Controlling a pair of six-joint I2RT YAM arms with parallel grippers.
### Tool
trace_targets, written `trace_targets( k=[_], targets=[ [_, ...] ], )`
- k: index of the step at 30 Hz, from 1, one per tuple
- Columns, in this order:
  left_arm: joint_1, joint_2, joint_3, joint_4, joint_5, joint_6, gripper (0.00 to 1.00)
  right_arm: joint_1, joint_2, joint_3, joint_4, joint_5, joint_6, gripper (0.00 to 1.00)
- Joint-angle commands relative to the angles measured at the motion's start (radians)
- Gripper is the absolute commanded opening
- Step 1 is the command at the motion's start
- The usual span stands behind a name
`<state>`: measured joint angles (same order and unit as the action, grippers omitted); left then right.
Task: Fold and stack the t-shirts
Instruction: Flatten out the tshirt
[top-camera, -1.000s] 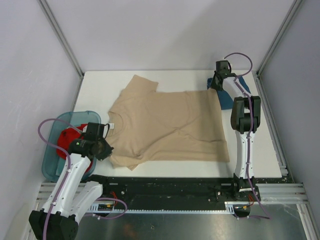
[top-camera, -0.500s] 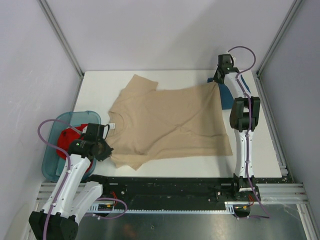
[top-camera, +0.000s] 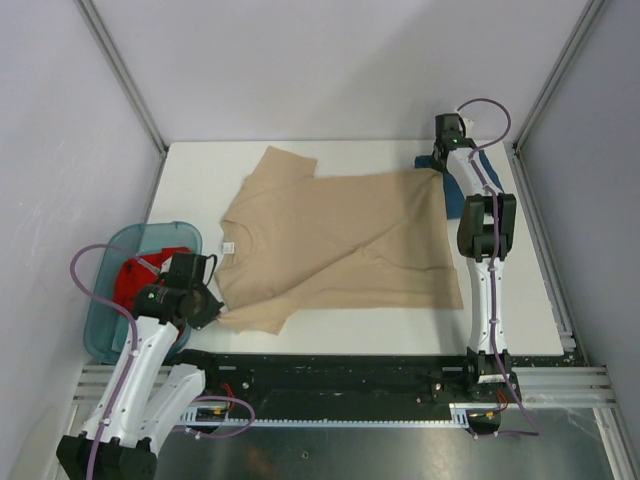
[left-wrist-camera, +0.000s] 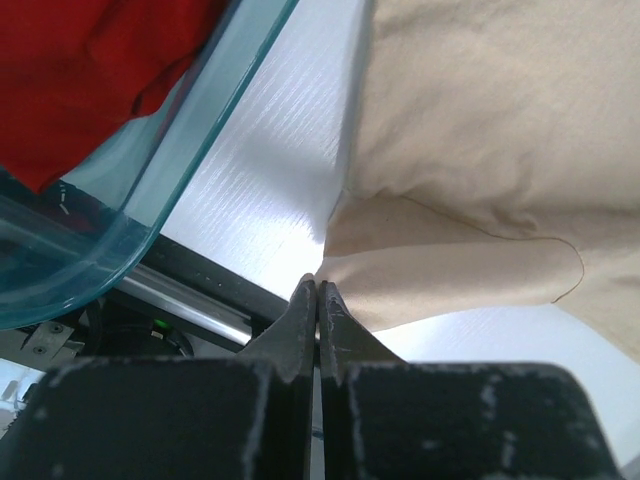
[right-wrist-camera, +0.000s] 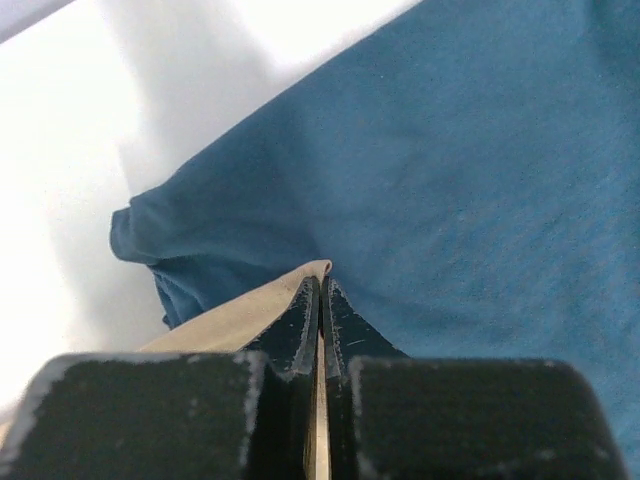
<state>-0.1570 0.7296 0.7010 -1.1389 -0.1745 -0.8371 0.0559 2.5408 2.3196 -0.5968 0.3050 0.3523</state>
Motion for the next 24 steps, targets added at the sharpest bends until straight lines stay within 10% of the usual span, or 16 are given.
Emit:
trace_targets(
  k=[1, 19, 24],
  targets=[
    [-0.006, -0.012, 0.007, -0.049, -0.004, 0.011, 0.0, -0.01, 0.018, 0.06, 0.014, 0.057, 0.013, 0.0],
    [-0.006, -0.033, 0.065, -0.168, -0.056, 0.043, 0.0, -0.032, 0.037, 0.104, 0.039, 0.069, 0.0, 0.02],
    [-0.006, 0.002, 0.069, -0.114, -0.018, 0.074, 0.0, -0.029, 0.015, 0.111, 0.002, 0.037, 0.021, 0.44]
  ],
)
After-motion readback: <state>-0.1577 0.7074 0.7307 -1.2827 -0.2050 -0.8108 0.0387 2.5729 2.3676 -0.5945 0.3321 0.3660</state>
